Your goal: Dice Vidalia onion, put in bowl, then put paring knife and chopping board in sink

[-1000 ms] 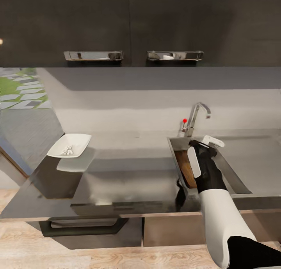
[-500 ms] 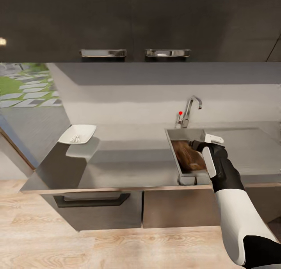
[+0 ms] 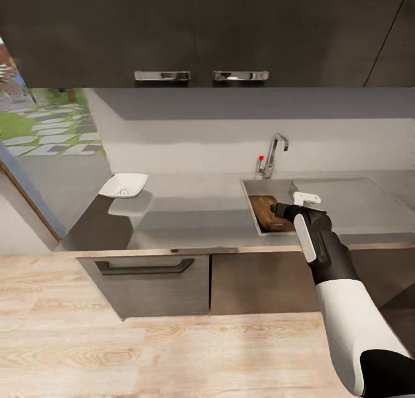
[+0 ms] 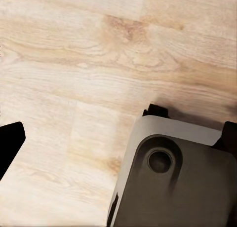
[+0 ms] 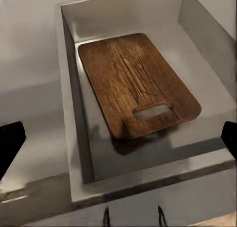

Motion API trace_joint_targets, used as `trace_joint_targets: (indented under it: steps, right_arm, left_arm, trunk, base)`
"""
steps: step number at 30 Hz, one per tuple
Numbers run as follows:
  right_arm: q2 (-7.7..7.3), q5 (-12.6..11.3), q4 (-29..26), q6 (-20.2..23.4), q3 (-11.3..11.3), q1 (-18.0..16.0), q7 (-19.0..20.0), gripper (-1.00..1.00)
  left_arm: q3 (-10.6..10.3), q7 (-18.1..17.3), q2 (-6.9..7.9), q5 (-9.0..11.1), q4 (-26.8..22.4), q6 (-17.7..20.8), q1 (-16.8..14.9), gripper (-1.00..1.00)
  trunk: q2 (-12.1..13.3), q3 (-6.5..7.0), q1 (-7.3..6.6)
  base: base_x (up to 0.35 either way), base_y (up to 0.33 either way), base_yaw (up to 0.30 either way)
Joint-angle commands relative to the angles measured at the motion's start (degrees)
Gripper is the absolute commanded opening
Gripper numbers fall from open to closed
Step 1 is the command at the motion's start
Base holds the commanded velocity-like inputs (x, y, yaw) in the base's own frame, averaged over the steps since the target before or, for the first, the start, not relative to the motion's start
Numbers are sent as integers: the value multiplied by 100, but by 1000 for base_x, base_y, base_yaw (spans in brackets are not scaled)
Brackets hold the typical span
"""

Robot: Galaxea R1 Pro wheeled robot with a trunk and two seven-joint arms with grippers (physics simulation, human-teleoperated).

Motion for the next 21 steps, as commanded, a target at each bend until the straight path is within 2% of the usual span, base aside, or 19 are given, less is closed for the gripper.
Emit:
trace_joint_targets:
  steps: [1, 17, 21]
  right_arm:
    - [-2, -63, -17, 19, 23, -4, -46, 100]
    - [16, -70, -31, 20, 71, -4, -45, 100]
    - [10, -43, 320, -8, 68, -3, -10, 100]
  left_arm:
    - [-49, 20, 0, 38, 0, -14, -3, 100]
    - [-49, 20, 0, 42, 0, -14, -3, 100]
    - [-49, 20, 0, 43, 0, -14, -3, 100]
  trunk:
    - [-8, -9, -2]
    - [-8, -9, -2]
    - [-8, -9, -2]
  base:
    - [-340, 0, 0]
    - [-340, 0, 0]
    - [-339, 0, 0]
